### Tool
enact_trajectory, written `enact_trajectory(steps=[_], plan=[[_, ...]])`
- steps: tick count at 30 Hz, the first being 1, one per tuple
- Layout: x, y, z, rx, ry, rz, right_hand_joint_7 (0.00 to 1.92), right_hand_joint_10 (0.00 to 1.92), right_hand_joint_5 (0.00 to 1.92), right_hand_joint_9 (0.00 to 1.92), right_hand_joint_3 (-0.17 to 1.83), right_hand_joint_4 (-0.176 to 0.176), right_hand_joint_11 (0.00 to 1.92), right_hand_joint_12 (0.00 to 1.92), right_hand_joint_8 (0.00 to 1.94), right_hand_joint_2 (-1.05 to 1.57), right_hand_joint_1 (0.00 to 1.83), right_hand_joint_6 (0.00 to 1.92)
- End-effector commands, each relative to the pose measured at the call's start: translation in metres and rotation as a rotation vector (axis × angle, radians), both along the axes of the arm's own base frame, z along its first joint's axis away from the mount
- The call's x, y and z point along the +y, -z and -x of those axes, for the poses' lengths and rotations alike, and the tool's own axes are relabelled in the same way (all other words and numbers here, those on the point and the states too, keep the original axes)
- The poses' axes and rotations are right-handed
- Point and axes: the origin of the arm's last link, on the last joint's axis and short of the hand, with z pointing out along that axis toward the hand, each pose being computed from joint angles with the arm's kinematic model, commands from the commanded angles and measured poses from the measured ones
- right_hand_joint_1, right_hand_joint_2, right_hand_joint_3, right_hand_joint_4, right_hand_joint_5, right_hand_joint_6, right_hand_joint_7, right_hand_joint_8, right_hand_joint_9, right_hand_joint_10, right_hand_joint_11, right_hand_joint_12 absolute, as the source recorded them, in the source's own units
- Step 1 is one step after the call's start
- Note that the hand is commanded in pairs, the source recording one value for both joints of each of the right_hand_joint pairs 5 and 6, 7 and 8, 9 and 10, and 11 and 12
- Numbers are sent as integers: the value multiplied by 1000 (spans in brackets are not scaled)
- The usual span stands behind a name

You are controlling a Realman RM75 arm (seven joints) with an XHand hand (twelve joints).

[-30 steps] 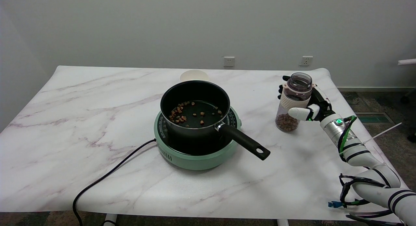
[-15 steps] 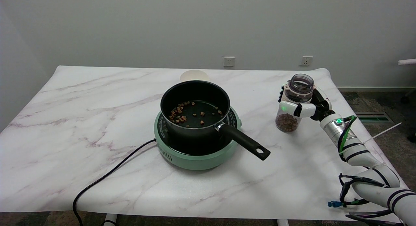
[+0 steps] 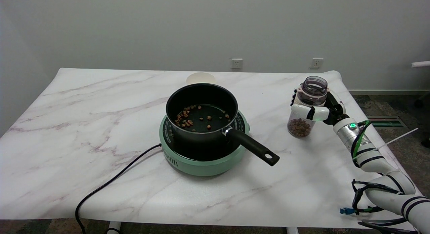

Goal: Pick up the bottle.

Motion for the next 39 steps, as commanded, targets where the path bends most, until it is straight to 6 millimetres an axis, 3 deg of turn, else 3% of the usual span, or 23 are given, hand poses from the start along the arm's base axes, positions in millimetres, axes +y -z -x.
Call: enact_trajectory(steps=[1, 4, 9, 15, 21, 32, 39], plan=[[3, -10, -2, 2, -6, 34, 1521, 1332, 1718, 1332, 578, 0, 1131, 1131, 1521, 911, 1419, 1718], [3, -12, -4, 4, -12, 41, 1695, 1362, 1906, 1362, 461, 0, 1171, 1171, 1695, 1065, 1388, 1906], [3, -14, -5, 5, -17, 46, 1802, 1376, 1920, 1376, 432, 0, 1190, 1190, 1802, 1117, 1381, 1920], [4, -19, -9, 6, -29, 62, 1854, 1408, 1920, 1408, 417, 0, 1219, 1219, 1854, 1160, 1384, 1920], [4, -21, -11, 6, -34, 70, 1920, 1511, 1920, 1511, 379, 0, 1275, 1275, 1920, 1364, 1333, 1920], [5, -28, -15, 8, -50, 91, 1920, 1575, 1920, 1575, 474, 0, 1328, 1328, 1920, 1476, 1318, 1920], [7, -29, -14, 8, -53, 95, 1920, 1645, 1920, 1645, 431, 0, 1363, 1363, 1920, 1535, 1300, 1920]])
